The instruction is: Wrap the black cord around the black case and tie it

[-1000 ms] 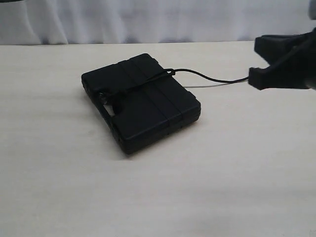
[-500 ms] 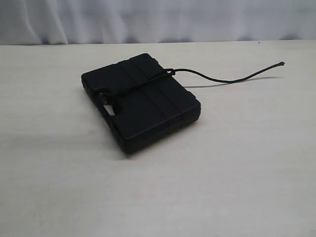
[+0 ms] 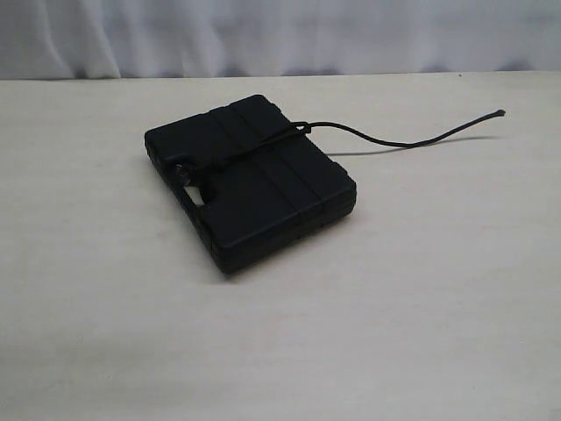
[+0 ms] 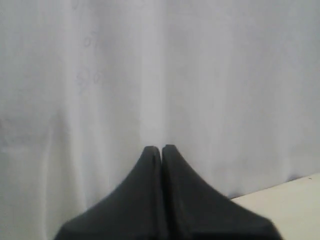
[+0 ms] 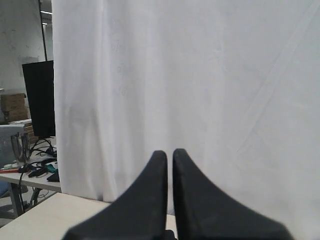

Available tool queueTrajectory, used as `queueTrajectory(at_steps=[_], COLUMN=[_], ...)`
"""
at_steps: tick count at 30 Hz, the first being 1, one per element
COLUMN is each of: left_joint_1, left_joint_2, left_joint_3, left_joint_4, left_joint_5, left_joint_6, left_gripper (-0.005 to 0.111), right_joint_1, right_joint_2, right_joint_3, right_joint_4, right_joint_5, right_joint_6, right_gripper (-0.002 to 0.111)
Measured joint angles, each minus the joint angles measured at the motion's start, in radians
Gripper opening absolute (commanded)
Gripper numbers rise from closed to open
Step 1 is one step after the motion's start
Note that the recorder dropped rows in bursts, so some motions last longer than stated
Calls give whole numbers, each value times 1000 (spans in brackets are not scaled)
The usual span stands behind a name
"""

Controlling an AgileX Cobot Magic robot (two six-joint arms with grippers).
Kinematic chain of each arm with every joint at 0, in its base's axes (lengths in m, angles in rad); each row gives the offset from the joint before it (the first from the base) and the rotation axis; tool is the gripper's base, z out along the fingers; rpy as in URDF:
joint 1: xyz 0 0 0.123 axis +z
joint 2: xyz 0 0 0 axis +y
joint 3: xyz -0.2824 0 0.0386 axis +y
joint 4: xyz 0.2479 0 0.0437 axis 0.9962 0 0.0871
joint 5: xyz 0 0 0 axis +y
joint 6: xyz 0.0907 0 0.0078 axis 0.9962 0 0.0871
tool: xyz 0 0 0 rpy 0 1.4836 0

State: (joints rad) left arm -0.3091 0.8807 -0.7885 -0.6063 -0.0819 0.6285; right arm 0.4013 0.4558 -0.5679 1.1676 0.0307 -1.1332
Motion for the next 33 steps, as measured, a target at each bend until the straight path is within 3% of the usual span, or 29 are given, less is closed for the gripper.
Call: queueTrajectory(at_steps=[6,16,23,33], left_joint_1=[-69,-78,-78,-78], left_joint_2=[-151,-495,-556,-557], left_joint_3=[60,194,194,206], left_joint_4=[13,25,25,25], left_joint_5=[37,56,260,275], left_joint_6=[0,0,0,2], left_gripper=[0,0,0,0], right_joint_1=[0,0,0,0], right_joint_2=[0,0,0,0], right_joint_3=[0,0,0,0], right_joint_4=[0,0,0,0], right_joint_5=[0,3,3,3], right_joint_6=[0,0,0,0], right_gripper=[4,4,4,4])
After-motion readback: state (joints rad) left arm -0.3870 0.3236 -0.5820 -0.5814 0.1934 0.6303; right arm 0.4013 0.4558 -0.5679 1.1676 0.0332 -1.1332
